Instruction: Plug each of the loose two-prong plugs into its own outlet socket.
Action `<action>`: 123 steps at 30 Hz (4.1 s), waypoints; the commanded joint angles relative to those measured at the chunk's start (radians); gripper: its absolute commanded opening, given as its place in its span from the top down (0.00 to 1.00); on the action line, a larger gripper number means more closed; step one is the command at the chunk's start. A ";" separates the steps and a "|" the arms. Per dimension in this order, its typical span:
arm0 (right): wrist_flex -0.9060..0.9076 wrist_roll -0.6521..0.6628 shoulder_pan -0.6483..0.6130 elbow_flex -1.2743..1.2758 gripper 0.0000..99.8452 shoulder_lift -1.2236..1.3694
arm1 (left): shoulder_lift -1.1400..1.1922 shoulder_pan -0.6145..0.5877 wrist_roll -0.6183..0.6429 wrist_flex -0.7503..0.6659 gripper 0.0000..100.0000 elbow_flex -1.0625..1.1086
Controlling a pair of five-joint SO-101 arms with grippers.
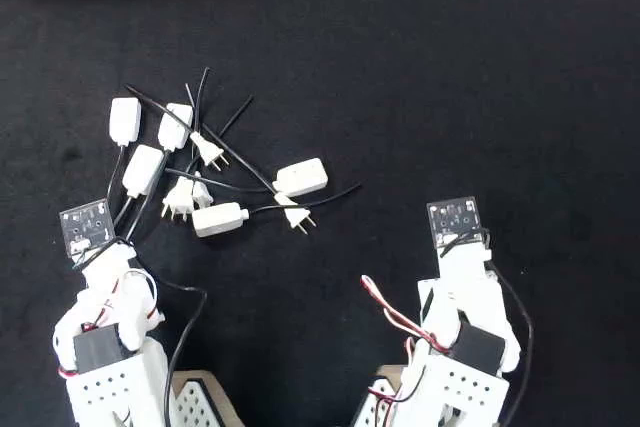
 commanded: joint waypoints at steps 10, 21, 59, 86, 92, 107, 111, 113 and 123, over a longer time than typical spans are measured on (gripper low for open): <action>0.002 -0.002 0.025 -0.004 0.98 -0.044 | -0.009 0.010 0.011 -0.017 0.97 0.018; 0.002 -0.002 0.025 -0.004 0.98 -0.044 | -0.009 0.010 0.011 -0.017 0.97 0.018; 0.002 0.000 0.025 -0.004 0.98 -0.044 | -0.009 0.010 0.011 -0.017 0.97 0.018; -0.048 -0.060 -0.341 -0.131 0.99 -0.031 | -0.009 0.012 0.008 -0.017 0.97 0.018; -0.080 -0.083 -0.342 -0.249 0.99 0.064 | -0.009 0.015 0.008 -0.018 0.97 0.018; -0.370 -0.328 -0.546 -0.705 0.99 1.024 | -0.009 0.056 -0.031 -0.373 0.97 0.008; -0.506 -0.373 -0.519 -0.654 0.99 1.176 | -0.009 0.173 -0.192 -0.523 0.97 0.005; -0.577 -0.376 -0.485 -0.611 0.99 1.216 | -0.008 0.234 -0.232 -0.526 0.97 -0.036; -0.634 -0.377 -0.396 -0.579 0.99 1.171 | 0.195 0.464 -0.184 -0.361 0.91 -0.352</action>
